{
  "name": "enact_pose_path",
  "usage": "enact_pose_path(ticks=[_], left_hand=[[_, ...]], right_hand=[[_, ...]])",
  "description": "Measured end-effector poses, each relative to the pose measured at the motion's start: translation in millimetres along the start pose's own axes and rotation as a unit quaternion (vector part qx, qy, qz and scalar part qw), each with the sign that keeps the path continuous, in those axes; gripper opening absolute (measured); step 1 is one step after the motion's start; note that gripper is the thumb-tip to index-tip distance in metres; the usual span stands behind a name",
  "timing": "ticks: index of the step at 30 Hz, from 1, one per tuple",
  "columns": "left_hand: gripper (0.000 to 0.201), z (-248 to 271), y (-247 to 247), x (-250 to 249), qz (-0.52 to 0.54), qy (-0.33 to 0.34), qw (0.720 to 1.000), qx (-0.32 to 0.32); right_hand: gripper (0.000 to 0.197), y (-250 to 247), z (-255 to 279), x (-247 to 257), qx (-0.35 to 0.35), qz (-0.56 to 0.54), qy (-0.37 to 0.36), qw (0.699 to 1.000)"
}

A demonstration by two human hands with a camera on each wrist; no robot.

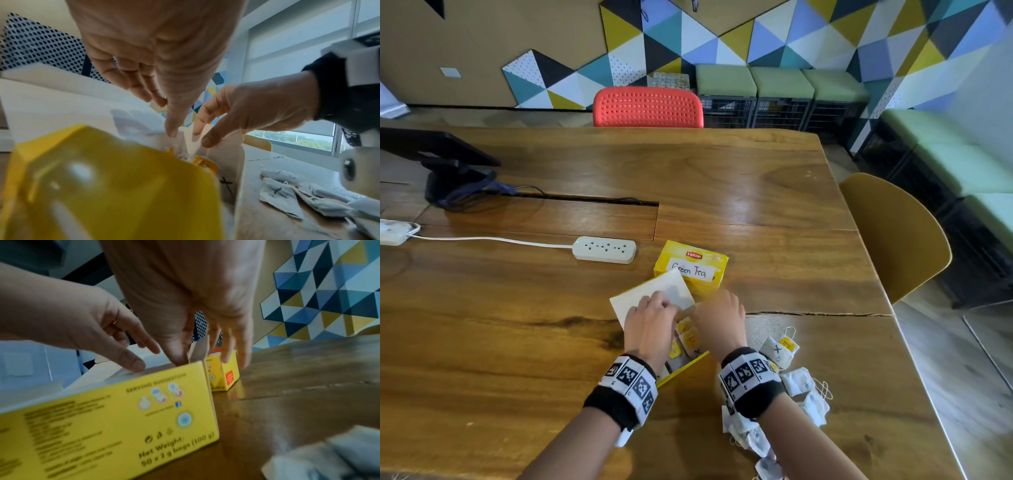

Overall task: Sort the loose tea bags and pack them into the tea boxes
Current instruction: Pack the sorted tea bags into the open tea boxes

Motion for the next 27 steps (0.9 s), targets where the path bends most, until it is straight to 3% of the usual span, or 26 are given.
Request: enact_pose_path(ticks=[4,7,11,19,21,23,25,27], left_hand=[[0.028,-17,13,-3,-0.016,0.039,0.999,0.024],[0.027,-25,28,-4,-0.029,0.034,0.998,0.05],[0.022,-30,36,0,-0.016,0.029,0.998,0.055],[0.009,-34,25,-4,-0.008,0.078,0.994,0.08],[0.016,-33,19,-10,0.003,0.109,0.989,0.097],[0.025,-33,18,-16,-0.035,0.187,0.977,0.1],[0.031,-33,20,-21,-0.131,0.277,0.946,0.106],[0.033,-34,23,-24,-0.206,0.319,0.917,0.124]], right_hand=[[0.011,4,9,-8,-0.055,-0.126,0.012,0.99],[0.005,2,15,-12,-0.039,-0.111,0.025,0.993],[0.02,-1,18,-17,0.004,-0.082,0.039,0.996],[0.023,-1,18,-15,0.012,-0.076,0.045,0.996],[0.025,0,18,-16,0.012,-0.071,0.048,0.996],[0.027,0,17,-16,0.012,-0.072,0.047,0.996],[0.026,1,18,-15,0.012,-0.074,0.043,0.996],[0.025,1,18,-14,0.009,-0.079,0.043,0.996]])
Point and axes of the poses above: each hand's wrist, its own z-axis away from the middle knuckle, its own y-axis out of the palm, x = y × z, the point moved 3 cm from there along -z, towards the middle knuckle, and after that the axes turned 10 degrees about -x, right-handed, at the moved point
